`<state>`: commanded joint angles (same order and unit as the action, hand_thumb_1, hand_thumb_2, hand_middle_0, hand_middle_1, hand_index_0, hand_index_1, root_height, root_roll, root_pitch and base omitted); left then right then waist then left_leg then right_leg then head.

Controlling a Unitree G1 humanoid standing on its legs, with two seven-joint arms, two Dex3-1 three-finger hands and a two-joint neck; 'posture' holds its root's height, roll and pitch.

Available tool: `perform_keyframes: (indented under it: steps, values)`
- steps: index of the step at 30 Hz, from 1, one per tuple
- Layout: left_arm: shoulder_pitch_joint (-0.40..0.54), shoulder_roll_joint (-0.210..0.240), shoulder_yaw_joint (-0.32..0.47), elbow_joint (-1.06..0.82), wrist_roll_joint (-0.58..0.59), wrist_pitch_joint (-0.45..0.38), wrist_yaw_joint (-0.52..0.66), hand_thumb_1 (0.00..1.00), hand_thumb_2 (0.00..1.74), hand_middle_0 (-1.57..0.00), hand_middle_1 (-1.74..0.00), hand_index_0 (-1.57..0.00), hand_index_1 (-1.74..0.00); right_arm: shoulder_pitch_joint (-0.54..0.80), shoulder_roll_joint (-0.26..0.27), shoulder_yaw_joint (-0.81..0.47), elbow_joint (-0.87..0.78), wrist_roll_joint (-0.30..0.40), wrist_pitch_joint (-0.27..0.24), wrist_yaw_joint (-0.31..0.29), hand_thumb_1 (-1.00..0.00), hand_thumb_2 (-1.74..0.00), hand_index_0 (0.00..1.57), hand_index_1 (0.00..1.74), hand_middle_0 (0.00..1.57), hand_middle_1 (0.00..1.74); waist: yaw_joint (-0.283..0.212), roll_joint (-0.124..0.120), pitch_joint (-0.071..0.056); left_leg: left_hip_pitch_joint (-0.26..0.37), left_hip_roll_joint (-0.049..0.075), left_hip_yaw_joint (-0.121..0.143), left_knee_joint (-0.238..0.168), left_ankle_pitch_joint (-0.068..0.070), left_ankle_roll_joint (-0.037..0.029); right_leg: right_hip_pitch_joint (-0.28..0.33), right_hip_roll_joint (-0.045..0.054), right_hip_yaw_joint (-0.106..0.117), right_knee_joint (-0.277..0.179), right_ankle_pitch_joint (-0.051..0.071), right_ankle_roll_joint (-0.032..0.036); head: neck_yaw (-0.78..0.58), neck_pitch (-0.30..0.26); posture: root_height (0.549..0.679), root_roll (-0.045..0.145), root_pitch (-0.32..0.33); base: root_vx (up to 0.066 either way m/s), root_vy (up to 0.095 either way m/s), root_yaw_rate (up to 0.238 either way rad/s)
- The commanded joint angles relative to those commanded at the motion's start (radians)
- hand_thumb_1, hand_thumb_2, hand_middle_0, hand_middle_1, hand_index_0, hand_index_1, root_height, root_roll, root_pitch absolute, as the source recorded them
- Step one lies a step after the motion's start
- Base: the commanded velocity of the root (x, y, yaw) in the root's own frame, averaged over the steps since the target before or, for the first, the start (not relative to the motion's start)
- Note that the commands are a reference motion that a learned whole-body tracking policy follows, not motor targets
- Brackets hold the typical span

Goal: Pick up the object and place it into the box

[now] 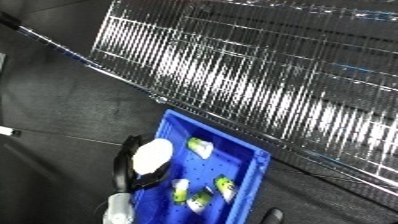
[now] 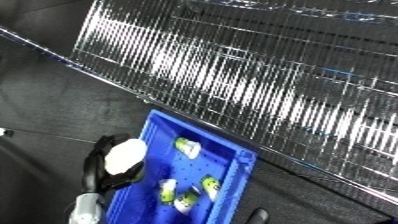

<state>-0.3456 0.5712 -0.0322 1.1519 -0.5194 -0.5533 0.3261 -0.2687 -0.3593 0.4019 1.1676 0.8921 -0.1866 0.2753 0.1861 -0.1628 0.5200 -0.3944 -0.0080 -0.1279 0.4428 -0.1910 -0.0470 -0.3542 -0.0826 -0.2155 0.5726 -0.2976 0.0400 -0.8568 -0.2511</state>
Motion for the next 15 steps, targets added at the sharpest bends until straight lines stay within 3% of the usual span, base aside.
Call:
perform_keyframes:
  steps: [5,15]
  values:
    - [-0.011,0.006,0.003,0.074,0.003,0.032,0.02,0.55,0.96,-0.86,-0.96,-0.86,-0.96,0.013,-0.002,0.002,0.01,-0.003,-0.003,0.022,0.0,0.0,0.0,0.0,0.0,0.0,-0.004,-0.008,0.0,0.012,0.001,-0.003,-0.016,0.004,-0.0005,0.012,-0.0008,0.001,-0.022,0.007,0.005,-0.005,-0.009,0.657,0.035,0.081,0.007,0.024,0.031]
    - [-0.023,0.013,0.005,0.143,-0.026,0.045,-0.075,0.05,0.09,-0.08,-0.09,-0.08,-0.09,-0.005,0.002,0.009,0.015,-0.003,0.017,0.018,0.0,0.0,0.0,0.0,0.0,0.0,-0.005,-0.009,0.0,0.022,-0.002,-0.001,-0.033,0.004,-0.0027,0.031,-0.0046,0.0,-0.058,0.019,0.0121,0.018,-0.021,0.659,0.034,0.082,-0.015,0.023,0.007]
